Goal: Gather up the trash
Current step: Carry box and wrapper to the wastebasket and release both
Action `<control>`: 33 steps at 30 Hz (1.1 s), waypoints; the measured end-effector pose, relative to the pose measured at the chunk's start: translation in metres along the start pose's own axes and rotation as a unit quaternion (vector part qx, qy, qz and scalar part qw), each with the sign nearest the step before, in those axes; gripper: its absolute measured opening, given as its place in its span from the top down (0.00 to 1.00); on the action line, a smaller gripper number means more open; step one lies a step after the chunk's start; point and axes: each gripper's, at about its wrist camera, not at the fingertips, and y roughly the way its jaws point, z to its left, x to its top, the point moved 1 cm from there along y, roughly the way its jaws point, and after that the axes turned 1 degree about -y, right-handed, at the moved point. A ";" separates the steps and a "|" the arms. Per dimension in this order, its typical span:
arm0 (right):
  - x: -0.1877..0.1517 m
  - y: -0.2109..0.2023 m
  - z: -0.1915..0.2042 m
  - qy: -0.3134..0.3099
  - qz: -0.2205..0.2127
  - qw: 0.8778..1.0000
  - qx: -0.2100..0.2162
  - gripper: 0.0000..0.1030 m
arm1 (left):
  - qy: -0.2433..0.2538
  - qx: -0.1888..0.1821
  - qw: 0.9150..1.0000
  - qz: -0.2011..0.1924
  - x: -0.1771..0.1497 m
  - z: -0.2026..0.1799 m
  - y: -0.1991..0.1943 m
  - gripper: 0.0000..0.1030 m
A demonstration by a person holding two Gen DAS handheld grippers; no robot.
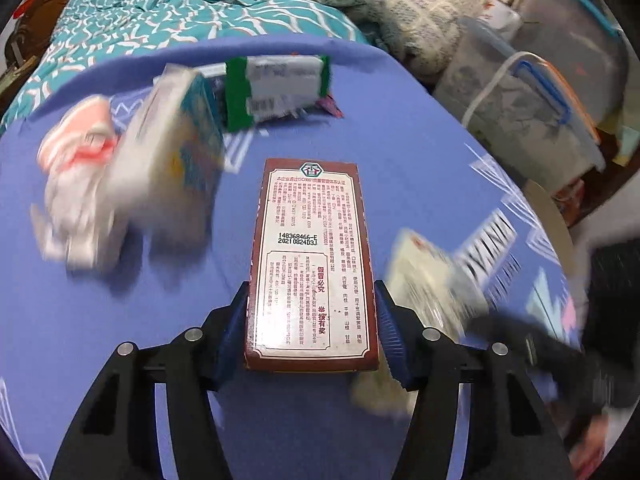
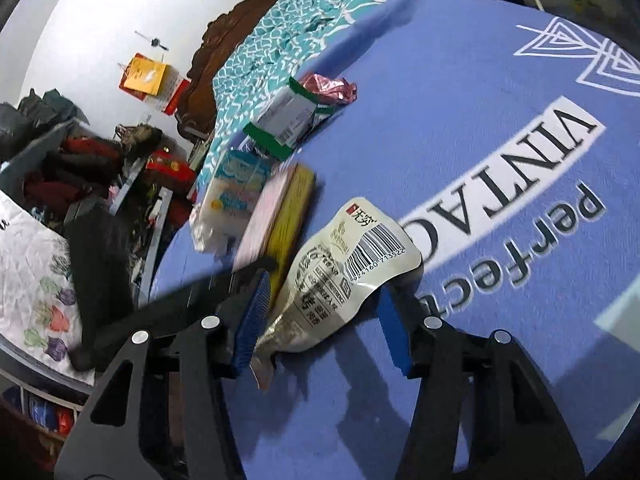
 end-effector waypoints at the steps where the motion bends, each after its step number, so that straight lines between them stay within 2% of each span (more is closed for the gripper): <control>1: 0.002 0.001 0.000 0.006 0.002 1.000 0.008 0.46 | 0.002 -0.009 1.000 0.001 -0.008 -0.002 -0.006 0.46; 3: -0.002 0.000 0.004 0.007 0.006 1.000 0.017 0.46 | 0.001 -0.024 1.000 0.001 -0.025 -0.006 -0.014 0.46; 6: -0.015 0.002 0.011 -0.010 0.012 1.000 0.008 0.48 | -0.011 -0.037 0.999 -0.004 -0.041 -0.008 -0.022 0.46; 8: -0.021 0.004 0.014 -0.020 0.015 1.000 0.002 0.62 | -0.018 -0.041 0.999 -0.006 -0.047 -0.008 -0.026 0.46; 11: -0.024 0.003 0.014 -0.022 0.017 1.000 0.007 0.67 | -0.023 -0.044 0.999 -0.005 -0.051 -0.007 -0.029 0.46; 16: -0.019 -0.032 0.020 -0.044 -0.031 0.999 -0.002 0.72 | -0.036 -0.059 0.998 -0.010 -0.050 -0.004 -0.045 0.46; 19: -0.011 -0.051 0.005 -0.034 -0.055 0.998 -0.011 0.73 | -0.027 -0.070 0.997 -0.008 -0.044 -0.017 -0.049 0.46; 20: -0.008 -0.058 -0.003 -0.026 -0.062 0.998 -0.012 0.95 | -0.023 -0.072 0.997 -0.006 -0.042 -0.022 -0.048 0.46; 25: 0.010 -0.112 -0.061 0.030 -0.127 0.991 -0.022 0.95 | 0.037 -0.109 0.993 0.018 -0.014 -0.089 -0.029 0.46; 28: 0.019 -0.149 -0.101 0.054 -0.159 0.985 -0.035 0.95 | 0.080 -0.114 0.990 0.024 0.004 -0.135 -0.012 0.46; 33: 0.033 -0.216 -0.157 0.086 -0.223 0.969 -0.058 0.95 | 0.099 -0.153 0.982 0.051 0.036 -0.198 0.020 0.46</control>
